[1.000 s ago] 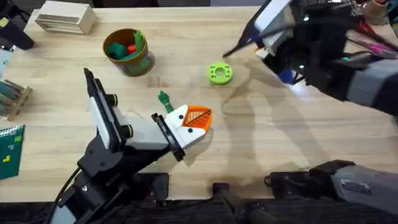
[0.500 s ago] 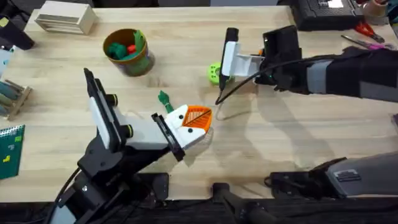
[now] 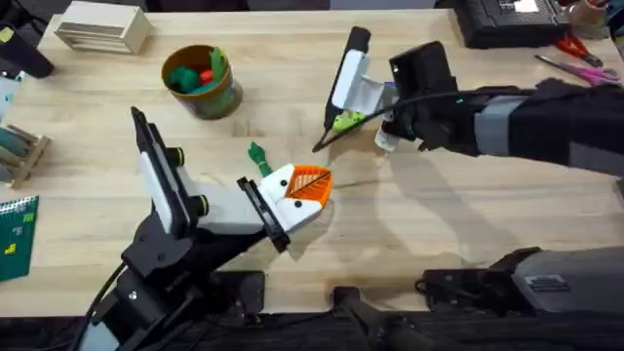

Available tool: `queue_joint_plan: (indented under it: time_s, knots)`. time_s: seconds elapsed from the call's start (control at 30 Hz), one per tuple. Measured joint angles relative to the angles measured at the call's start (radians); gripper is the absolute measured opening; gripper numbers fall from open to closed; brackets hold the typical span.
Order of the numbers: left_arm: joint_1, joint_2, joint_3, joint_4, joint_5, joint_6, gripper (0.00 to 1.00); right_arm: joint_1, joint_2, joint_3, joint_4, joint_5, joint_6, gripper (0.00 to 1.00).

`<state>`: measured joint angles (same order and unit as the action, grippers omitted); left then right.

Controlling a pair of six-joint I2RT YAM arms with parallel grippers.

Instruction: Pick up the gripper from the table and insert it into the empty holder that is missing its gripper. Then pick up a screw, insert it into the mounting hole, and use the screwdriver to tighten it. Finally, clean up the table by picking up the vegetable and placing it into the bucket.

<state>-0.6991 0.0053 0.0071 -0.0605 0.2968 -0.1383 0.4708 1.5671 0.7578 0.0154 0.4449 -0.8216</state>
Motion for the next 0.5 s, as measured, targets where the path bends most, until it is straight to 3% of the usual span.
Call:
queue_joint_plan:
  time_s: [0.13, 0.17, 0.2, 0.33, 0.37, 0.5]
  knots:
    - [0.000, 0.000, 0.000, 0.000, -0.012, 0.000, 0.004, 0.006, -0.070, -0.006, -0.080, -0.015, 0.149, 0.987]
    - [0.000, 0.000, 0.000, 0.000, -0.016, 0.003, 0.050, 0.006, -0.092, -0.006, -0.089, -0.017, 0.178, 0.987]
    - [0.000, 0.000, 0.000, -0.001, -0.021, 0.004, 0.172, 0.006, -0.117, -0.006, -0.095, -0.017, 0.206, 0.987]
    - [0.000, 0.000, 0.000, -0.001, -0.032, 0.004, 0.818, 0.006, -0.203, -0.006, -0.106, -0.020, 0.300, 0.986]
    - [0.000, 0.000, 0.000, -0.001, -0.032, 0.002, 0.935, 0.006, -0.222, -0.006, -0.106, -0.020, 0.322, 0.987]
    - [0.000, 0.000, 0.000, -0.003, -0.052, 0.011, 0.985, 0.006, -0.282, -0.006, -0.106, -0.020, 0.413, 0.985]
